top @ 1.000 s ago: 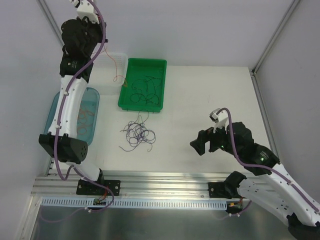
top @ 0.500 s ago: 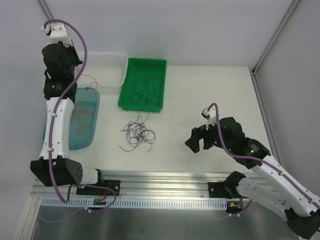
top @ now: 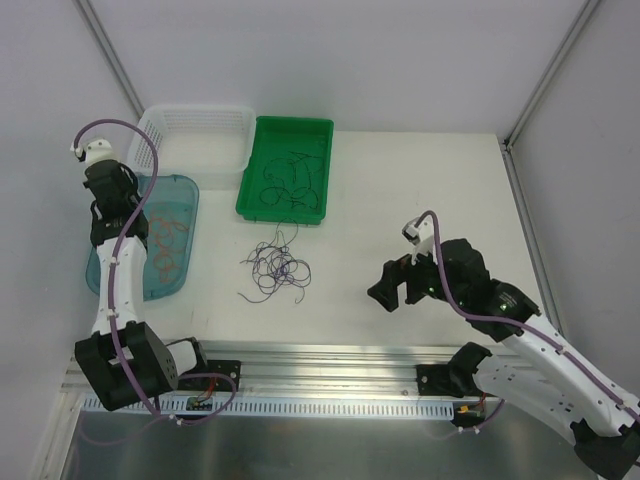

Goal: Untangle the cables

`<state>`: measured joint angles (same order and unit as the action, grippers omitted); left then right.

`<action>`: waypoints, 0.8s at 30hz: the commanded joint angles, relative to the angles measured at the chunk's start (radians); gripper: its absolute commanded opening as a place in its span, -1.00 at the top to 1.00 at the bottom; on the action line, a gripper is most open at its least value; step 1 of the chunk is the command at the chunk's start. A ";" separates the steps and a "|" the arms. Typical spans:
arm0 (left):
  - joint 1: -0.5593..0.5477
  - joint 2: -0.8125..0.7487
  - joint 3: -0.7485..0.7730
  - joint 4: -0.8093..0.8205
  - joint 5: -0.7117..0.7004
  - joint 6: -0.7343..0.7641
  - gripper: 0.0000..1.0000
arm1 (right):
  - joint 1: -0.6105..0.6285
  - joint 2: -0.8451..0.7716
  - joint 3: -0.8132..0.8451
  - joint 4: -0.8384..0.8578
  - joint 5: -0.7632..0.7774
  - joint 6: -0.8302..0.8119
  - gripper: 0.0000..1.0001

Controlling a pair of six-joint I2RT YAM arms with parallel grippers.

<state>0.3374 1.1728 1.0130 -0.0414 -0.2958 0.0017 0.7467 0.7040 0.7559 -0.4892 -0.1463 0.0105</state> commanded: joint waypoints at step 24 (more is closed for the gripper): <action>-0.538 -0.349 -0.385 -0.216 0.589 -0.396 -0.99 | 0.019 0.523 0.174 0.337 -0.085 0.092 -0.77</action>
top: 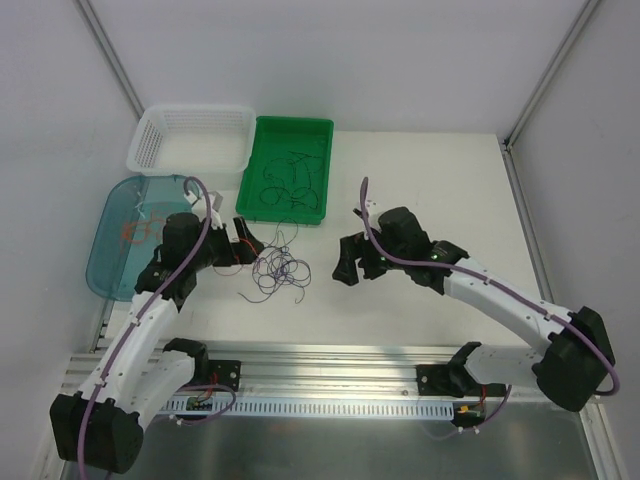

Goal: Untangle the cables

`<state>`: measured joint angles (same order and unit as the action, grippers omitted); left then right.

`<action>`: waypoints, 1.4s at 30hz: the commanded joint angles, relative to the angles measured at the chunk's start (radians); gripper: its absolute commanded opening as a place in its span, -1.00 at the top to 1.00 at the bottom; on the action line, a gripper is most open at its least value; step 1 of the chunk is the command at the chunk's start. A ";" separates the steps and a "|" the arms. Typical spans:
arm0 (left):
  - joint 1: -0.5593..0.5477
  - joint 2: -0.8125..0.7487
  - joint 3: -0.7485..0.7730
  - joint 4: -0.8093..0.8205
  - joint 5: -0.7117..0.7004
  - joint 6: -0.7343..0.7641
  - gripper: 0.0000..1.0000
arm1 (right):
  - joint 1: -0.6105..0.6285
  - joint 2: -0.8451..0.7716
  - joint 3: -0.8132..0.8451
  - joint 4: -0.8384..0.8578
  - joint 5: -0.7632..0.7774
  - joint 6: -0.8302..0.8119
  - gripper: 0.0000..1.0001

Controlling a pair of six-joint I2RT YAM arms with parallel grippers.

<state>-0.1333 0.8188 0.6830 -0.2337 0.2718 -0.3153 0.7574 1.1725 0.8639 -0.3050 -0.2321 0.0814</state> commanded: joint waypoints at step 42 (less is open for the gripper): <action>0.350 0.407 0.452 -0.656 -0.750 0.459 -0.98 | 0.074 -0.019 0.003 0.079 -0.124 -0.035 -0.72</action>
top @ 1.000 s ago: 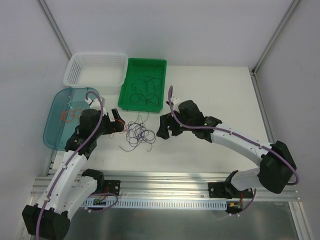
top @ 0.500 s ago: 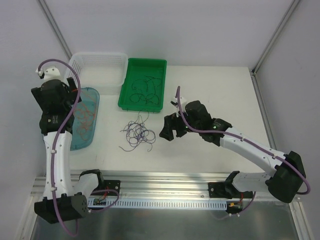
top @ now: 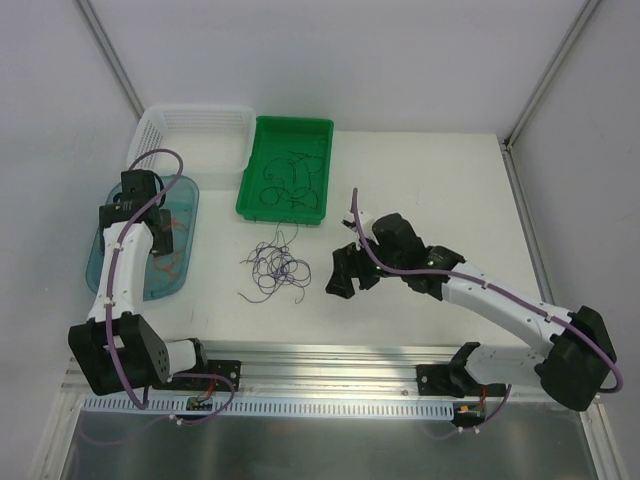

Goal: Untangle the cables

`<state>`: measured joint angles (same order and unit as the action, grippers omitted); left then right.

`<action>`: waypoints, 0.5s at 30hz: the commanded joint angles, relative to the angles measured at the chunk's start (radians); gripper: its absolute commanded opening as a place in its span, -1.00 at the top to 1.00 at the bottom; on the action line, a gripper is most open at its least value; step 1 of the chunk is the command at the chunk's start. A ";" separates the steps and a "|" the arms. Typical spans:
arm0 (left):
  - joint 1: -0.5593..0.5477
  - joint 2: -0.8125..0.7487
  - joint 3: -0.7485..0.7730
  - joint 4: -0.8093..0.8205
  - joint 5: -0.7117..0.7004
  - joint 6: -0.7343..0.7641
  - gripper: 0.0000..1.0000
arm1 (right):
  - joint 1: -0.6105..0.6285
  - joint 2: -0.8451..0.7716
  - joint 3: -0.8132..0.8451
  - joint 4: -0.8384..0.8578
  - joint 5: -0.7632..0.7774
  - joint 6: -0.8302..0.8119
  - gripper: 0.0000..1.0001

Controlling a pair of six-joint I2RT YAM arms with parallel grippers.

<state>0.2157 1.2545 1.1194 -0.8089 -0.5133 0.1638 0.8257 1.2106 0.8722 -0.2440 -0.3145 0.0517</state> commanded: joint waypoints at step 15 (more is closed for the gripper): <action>-0.197 -0.040 -0.018 -0.269 0.237 0.028 -0.98 | 0.087 0.240 0.256 0.429 -0.248 -0.147 -0.60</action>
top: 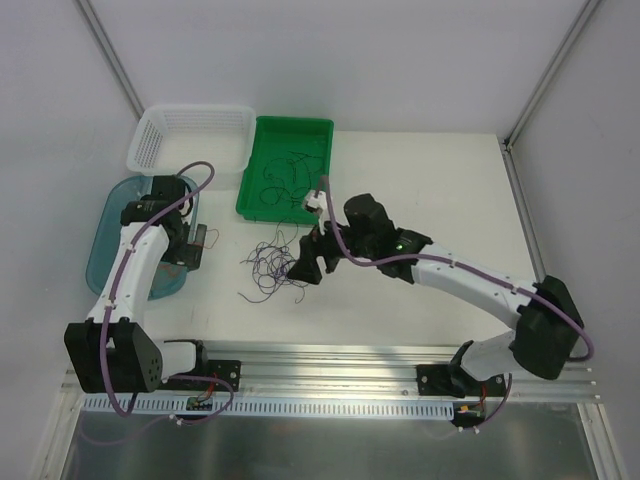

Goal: Untangle the cables

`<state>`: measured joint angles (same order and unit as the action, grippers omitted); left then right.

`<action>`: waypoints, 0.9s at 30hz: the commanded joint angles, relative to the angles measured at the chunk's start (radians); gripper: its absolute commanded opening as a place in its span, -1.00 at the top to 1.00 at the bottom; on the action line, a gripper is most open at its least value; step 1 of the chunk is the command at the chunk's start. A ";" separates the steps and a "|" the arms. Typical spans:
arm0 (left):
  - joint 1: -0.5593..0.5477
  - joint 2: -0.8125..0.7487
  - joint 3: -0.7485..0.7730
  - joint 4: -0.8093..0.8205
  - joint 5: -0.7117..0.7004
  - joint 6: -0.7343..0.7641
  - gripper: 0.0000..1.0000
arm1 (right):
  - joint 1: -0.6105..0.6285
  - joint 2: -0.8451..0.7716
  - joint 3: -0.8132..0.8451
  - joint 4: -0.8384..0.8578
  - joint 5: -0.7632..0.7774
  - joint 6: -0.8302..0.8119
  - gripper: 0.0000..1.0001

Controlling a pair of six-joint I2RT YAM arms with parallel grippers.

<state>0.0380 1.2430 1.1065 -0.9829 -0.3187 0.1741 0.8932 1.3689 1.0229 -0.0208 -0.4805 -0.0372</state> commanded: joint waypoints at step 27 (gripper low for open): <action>-0.109 -0.186 0.027 -0.059 0.513 0.028 -0.98 | 0.121 0.529 0.358 0.633 -0.139 -0.162 -0.59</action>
<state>-0.0601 1.0714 1.1126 -1.0447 0.1387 0.1776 1.0080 1.9003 1.3262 0.5152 -0.5842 -0.1871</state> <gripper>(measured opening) 0.992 0.801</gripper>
